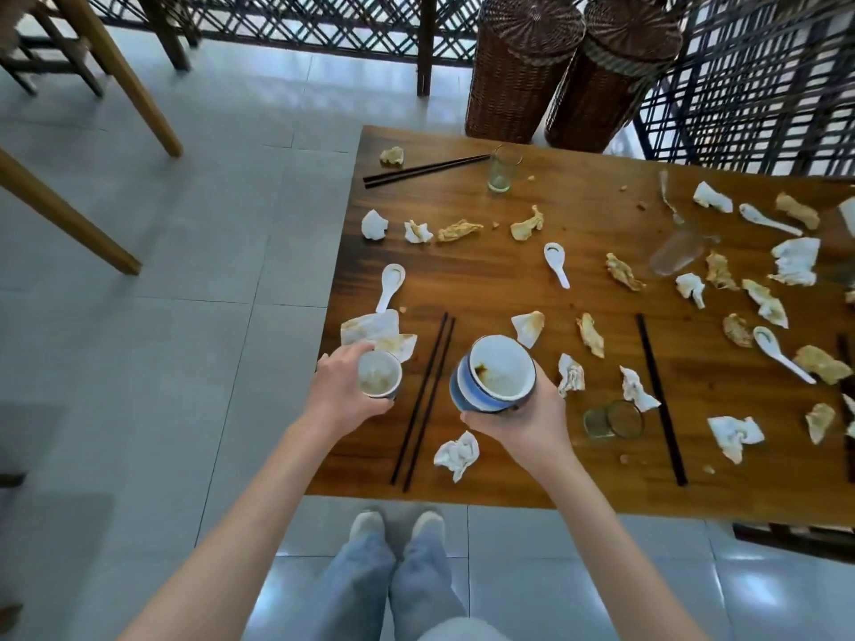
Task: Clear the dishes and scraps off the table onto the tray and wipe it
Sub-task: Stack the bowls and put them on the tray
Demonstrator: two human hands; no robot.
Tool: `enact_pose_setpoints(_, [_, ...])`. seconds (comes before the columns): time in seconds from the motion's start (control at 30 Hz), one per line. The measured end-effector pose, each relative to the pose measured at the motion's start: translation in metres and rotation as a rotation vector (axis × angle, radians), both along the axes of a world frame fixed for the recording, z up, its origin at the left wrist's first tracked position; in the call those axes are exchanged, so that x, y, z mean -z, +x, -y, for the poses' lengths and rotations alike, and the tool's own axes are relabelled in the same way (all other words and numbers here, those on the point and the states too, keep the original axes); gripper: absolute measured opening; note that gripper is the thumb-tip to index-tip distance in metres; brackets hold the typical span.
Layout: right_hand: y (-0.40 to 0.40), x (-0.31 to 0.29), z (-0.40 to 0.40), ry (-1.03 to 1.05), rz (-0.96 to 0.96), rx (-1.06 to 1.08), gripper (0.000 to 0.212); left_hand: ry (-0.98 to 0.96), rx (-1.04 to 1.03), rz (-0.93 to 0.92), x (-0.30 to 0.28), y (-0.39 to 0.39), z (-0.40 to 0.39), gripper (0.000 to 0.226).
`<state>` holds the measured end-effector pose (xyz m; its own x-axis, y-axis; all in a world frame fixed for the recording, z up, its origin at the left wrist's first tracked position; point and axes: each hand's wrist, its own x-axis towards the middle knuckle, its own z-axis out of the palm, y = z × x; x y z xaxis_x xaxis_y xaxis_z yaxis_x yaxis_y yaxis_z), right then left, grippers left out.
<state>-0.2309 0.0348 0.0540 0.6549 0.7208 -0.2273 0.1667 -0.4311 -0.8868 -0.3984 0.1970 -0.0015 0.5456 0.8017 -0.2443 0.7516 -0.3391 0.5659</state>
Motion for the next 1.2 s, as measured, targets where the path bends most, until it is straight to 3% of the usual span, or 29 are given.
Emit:
enact_pose_setpoints(0.63, [-0.006,0.019,0.005,-0.005,-0.010,0.010,0.069,-0.091,-0.070,0.266,0.032,-0.002,0.010,0.092])
enact_pose_setpoints(1.2, [-0.008,0.032,0.012,-0.033,-0.011,0.032,0.068,-0.057,-0.108,0.339,0.047,-0.003,0.008,0.092])
